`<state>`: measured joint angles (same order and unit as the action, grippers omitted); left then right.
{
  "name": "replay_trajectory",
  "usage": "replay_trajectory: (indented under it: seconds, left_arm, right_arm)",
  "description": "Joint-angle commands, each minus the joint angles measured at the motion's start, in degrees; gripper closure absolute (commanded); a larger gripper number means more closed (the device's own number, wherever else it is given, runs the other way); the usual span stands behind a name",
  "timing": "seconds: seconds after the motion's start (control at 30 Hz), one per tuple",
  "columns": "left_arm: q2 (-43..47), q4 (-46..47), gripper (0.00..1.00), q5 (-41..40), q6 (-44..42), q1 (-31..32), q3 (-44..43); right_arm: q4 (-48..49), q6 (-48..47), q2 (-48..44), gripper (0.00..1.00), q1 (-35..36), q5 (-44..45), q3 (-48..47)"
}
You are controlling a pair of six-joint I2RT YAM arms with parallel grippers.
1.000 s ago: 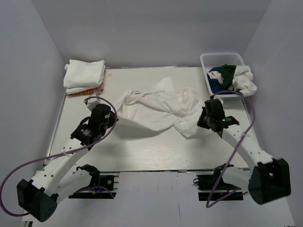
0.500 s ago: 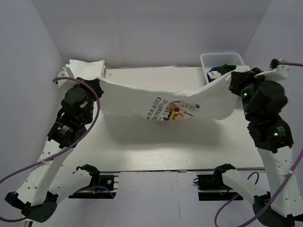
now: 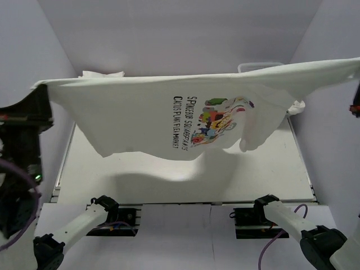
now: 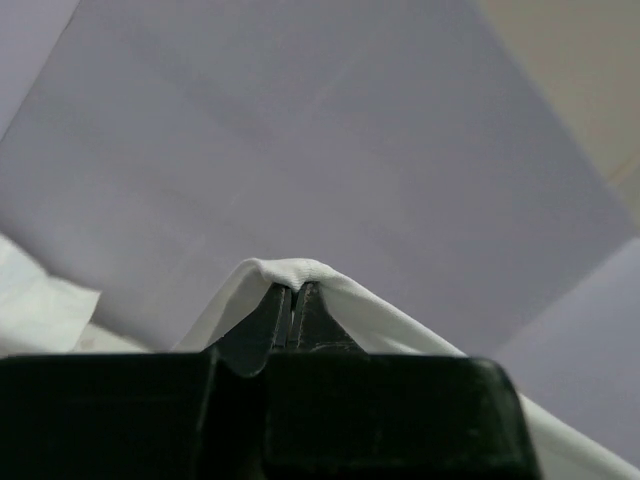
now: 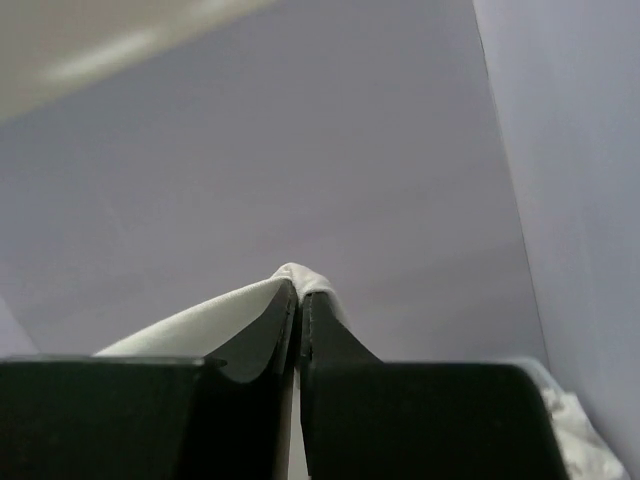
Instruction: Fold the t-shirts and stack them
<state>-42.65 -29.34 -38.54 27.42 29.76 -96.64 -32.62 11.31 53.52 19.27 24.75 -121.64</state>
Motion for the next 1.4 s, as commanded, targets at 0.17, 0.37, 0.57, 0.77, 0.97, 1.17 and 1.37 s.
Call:
replay_trajectory:
  seconds: [0.17, 0.37, 0.57, 0.77, 0.97, 1.17, 1.37]
  left_arm:
    - [3.02, -3.96, 1.0, 7.08, -5.1, -0.93, -12.16]
    - [-1.11, -3.45, 1.0, 9.37, -5.1, -0.93, -12.96]
    - [-12.24, 0.33, 1.0, -2.02, -6.5, -0.93, -8.41]
    - [-28.95, 0.61, 1.0, -16.46, -0.37, -1.8, 0.3]
    - [-50.71, -4.06, 0.91, -11.91, 13.23, -12.08, 6.2]
    - [-74.56, -17.63, 0.0, -3.21, 13.8, -16.57, -14.15]
    - [-72.61, -12.96, 0.0, 0.04, 9.15, -16.49, -13.69]
  right_arm:
    - [8.79, -6.65, -5.97, 1.0, -0.46, -3.49, -3.43]
    - [11.08, -10.52, -2.64, 1.0, -0.11, 0.01, -2.72]
    - [19.09, -16.93, 11.57, 1.0, -0.02, 12.84, 5.72]
    - [20.84, -14.22, 30.4, 1.0, -2.12, 8.92, 11.59]
    - [23.74, -8.77, 48.15, 1.0, -4.76, -5.04, 18.72]
    - [16.38, -10.08, 70.97, 0.29, -5.38, -10.78, 7.5]
    - [15.81, -9.47, 66.38, 0.1, -4.68, -16.74, 10.62]
